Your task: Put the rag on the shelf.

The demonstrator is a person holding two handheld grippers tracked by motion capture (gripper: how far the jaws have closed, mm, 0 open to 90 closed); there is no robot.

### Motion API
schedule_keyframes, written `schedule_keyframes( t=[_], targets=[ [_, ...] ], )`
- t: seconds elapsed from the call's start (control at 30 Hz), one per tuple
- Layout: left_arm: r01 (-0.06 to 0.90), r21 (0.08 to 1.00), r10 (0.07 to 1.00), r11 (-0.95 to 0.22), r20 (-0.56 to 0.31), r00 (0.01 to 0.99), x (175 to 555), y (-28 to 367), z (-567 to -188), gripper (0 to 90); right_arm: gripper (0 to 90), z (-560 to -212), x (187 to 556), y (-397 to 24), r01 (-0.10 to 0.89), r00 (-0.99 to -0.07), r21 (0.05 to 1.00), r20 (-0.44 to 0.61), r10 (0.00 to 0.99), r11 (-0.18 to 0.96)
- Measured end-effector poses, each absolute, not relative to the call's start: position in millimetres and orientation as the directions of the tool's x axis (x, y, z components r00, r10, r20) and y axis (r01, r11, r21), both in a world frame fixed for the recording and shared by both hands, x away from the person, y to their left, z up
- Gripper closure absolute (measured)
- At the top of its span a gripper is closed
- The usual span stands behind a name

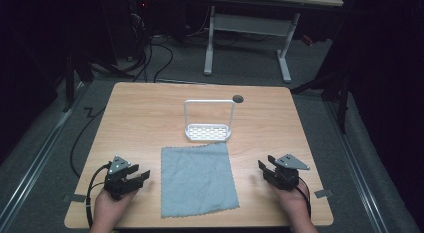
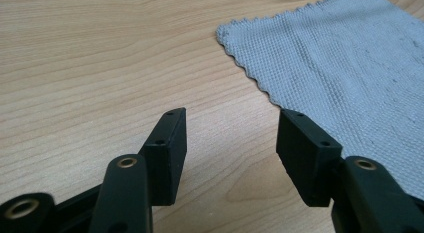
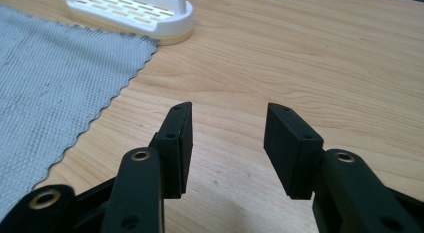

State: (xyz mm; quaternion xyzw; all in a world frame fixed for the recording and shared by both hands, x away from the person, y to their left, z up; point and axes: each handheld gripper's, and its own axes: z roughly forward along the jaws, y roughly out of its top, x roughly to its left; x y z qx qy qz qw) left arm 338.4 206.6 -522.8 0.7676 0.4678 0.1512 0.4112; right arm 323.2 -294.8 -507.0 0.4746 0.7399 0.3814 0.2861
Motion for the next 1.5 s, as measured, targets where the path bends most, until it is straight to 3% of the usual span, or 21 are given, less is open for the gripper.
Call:
schedule_keyframes(
  t=[0.23, 0.33, 0.43, 0.47, 0.5, 0.53, 0.57, 0.63, 0.7, 0.8, 1.07, 1.2, 1.3, 1.5],
  targets=[
    [0.596, 0.775, 0.842, -0.210, -0.166, 0.513, 341.3, 209.4, -524.2, 47.0, 56.6, -508.7, 324.1, -289.5, 0.474, -0.420, 0.836, -0.060, 0.906, 0.275],
    [0.593, 0.785, 0.822, -0.181, -0.211, 0.529, 345.8, 202.4, -521.3, 47.8, 58.5, -508.5, 325.9, -278.3, 0.463, -0.453, 0.841, -0.046, 0.890, 0.279],
    [0.590, 0.787, 0.789, -0.181, -0.242, 0.565, 350.8, 187.6, -517.1, 60.1, 61.3, -510.7, 332.2, -262.4, 0.473, -0.494, 0.834, -0.017, 0.869, 0.285],
    [0.573, 0.785, 0.772, -0.237, -0.206, 0.602, 354.4, 169.2, -514.3, 66.3, 67.5, -513.2, 340.6, -240.5, 0.459, -0.543, 0.823, -0.037, 0.839, 0.334],
    [0.573, 0.785, 0.772, -0.237, -0.206, 0.602, 354.4, 169.2, -514.3, 71.2, 67.5, -513.2, 340.6, -240.5, 0.459, -0.543, 0.823, -0.037, 0.839, 0.334],
    [0.565, 0.776, 0.757, -0.282, -0.181, 0.627, 357.8, 155.1, -514.0, 75.6, 76.4, -516.0, 351.1, -215.1, 0.449, -0.589, 0.790, -0.089, 0.803, 0.417],
    [0.561, 0.766, 0.746, -0.312, -0.168, 0.644, 360.4, 144.8, -514.7, 75.6, 76.4, -516.0, 351.1, -215.1, 0.449, -0.589, 0.790, -0.089, 0.803, 0.417],
    [0.557, 0.743, 0.726, -0.371, -0.143, 0.673, 363.7, 123.0, -520.9, 82.4, 85.6, -521.1, 364.1, -196.8, 0.476, -0.622, 0.762, -0.061, 0.781, 0.439],
    [0.556, 0.735, 0.719, -0.389, -0.135, 0.682, 363.1, 118.1, -523.8, 84.3, 86.8, -523.4, 367.4, -193.1, 0.493, -0.629, 0.749, -0.045, 0.776, 0.442],
    [0.528, 0.730, 0.701, -0.434, -0.094, 0.706, 355.7, 112.1, -529.4, 84.6, 89.0, -529.7, 366.9, -190.1, 0.510, -0.638, 0.727, -0.038, 0.769, 0.459],
    [0.530, 0.714, 0.616, -0.458, -0.175, 0.768, 323.7, 112.7, -528.7, 83.7, 88.9, -527.6, 323.6, -213.9, 0.522, -0.663, 0.717, 0.000, 0.749, 0.462],
    [0.537, 0.704, 0.595, -0.464, -0.201, 0.778, 315.1, 110.1, -527.5, 79.8, 83.0, -527.6, 306.6, -220.1, 0.515, -0.673, 0.720, 0.003, 0.740, 0.465],
    [0.527, 0.745, 0.647, -0.409, -0.170, 0.743, 322.1, 117.4, -522.0, 69.0, 76.5, -520.7, 308.7, -228.6, 0.511, -0.645, 0.772, 0.055, 0.762, 0.377],
    [0.581, 0.770, 0.787, -0.263, -0.177, 0.591, 359.5, 138.7, -519.3, 53.4, 69.1, -519.8, 316.0, -236.5, 0.512, -0.617, 0.788, 0.059, 0.785, 0.343]
  ],
)
